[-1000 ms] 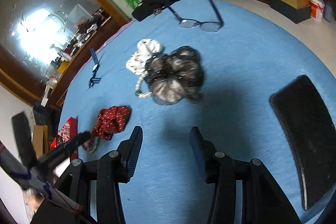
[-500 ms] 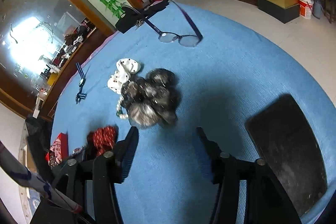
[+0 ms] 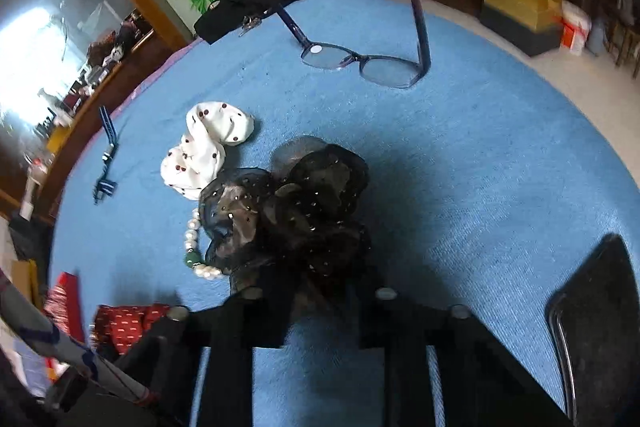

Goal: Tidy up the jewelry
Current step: 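Grasp the grey sheer scrunchie with the right tool while the left tool approaches the red polka-dot scrunchie, then carry the red polka-dot scrunchie toward the white box while the right tool carries the grey scrunchie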

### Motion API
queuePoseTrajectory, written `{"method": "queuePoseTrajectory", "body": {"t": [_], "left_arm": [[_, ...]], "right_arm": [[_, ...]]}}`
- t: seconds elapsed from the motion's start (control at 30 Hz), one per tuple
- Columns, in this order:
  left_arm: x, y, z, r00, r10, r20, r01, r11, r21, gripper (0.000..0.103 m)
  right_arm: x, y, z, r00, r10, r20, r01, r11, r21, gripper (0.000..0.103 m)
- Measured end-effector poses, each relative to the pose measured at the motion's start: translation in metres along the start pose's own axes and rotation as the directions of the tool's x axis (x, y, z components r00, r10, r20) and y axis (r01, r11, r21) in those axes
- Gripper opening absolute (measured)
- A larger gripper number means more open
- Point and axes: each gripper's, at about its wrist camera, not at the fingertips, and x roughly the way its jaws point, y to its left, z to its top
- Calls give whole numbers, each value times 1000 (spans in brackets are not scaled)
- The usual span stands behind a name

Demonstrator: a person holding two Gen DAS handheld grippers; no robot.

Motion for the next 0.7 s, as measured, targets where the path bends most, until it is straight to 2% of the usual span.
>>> {"method": "queuePoseTrajectory", "body": {"t": [0.1,0.17,0.33,0.4,0.57,0.7], "left_arm": [[-6,2,1,999,23,36,-23,1000,-7,7],[-11,1,1,996,52,69,-52,999,-3,7],[-21,7,3,991,69,115,-67,997,-29,7],[-23,10,5,989,81,128,-76,996,-41,7],[-25,16,7,984,108,144,-99,993,-69,7],[-28,18,8,977,134,165,-122,989,-81,7]], "right_arm": [[-16,1,-3,995,-30,96,32,999,-20,12],[-27,4,-4,988,-18,152,24,999,-41,12],[-53,21,-11,965,94,246,-62,989,-133,12],[-60,30,-16,955,153,253,-108,977,-185,12],[-59,55,-24,943,245,224,-175,940,-292,12],[-57,65,-30,943,261,208,-181,924,-335,12]]}}
